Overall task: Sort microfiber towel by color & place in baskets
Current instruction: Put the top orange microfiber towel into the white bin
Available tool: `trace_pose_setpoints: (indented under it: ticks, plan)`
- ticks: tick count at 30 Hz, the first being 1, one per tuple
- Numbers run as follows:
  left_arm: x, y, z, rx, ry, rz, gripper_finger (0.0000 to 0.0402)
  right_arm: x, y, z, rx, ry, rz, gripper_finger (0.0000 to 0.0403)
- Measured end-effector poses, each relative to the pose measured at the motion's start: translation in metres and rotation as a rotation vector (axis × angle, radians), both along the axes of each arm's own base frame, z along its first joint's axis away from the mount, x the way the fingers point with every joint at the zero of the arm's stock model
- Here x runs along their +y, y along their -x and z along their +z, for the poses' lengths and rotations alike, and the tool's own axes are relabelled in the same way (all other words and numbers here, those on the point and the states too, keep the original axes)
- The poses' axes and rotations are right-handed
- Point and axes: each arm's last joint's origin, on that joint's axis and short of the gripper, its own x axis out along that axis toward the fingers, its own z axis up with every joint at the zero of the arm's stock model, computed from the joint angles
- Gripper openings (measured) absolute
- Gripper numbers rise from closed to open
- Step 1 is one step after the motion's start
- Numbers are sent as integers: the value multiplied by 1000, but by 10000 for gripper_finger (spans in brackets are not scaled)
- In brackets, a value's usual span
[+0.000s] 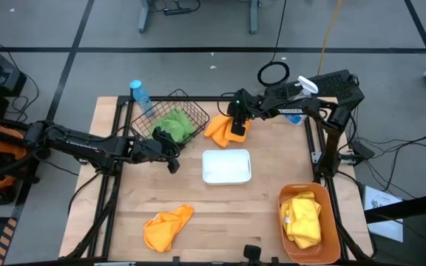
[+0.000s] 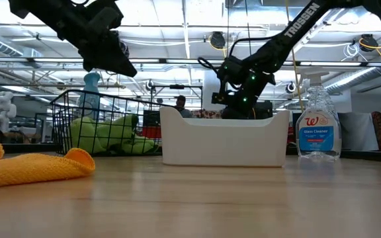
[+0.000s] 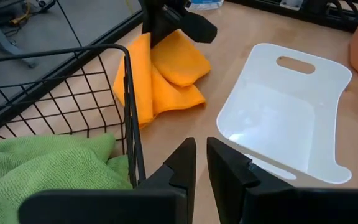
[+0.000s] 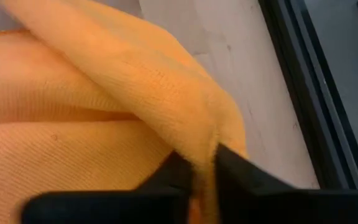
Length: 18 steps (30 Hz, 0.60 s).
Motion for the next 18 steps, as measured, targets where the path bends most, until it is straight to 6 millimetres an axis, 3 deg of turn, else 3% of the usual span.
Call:
trace_pose_setpoints:
  ticks: [2, 4, 8, 12, 18]
  plan:
    - [0, 0, 0, -1, 0, 0, 44, 3, -2, 2, -5, 6, -1, 12]
    - [0, 0, 0, -2, 1, 0, 44, 9, -4, 8, -10, 28, -3, 12]
    - [0, 0, 0, -2, 1, -1, 44, 27, -6, 33, -52, 67, -5, 3]
    - [0, -1, 2, -21, -16, 10, 44, 58, -2, 75, -117, 141, 7, 3]
    - [1, -6, 13, -118, -81, 13, 44, 118, 13, 139, -312, 201, 111, 2]
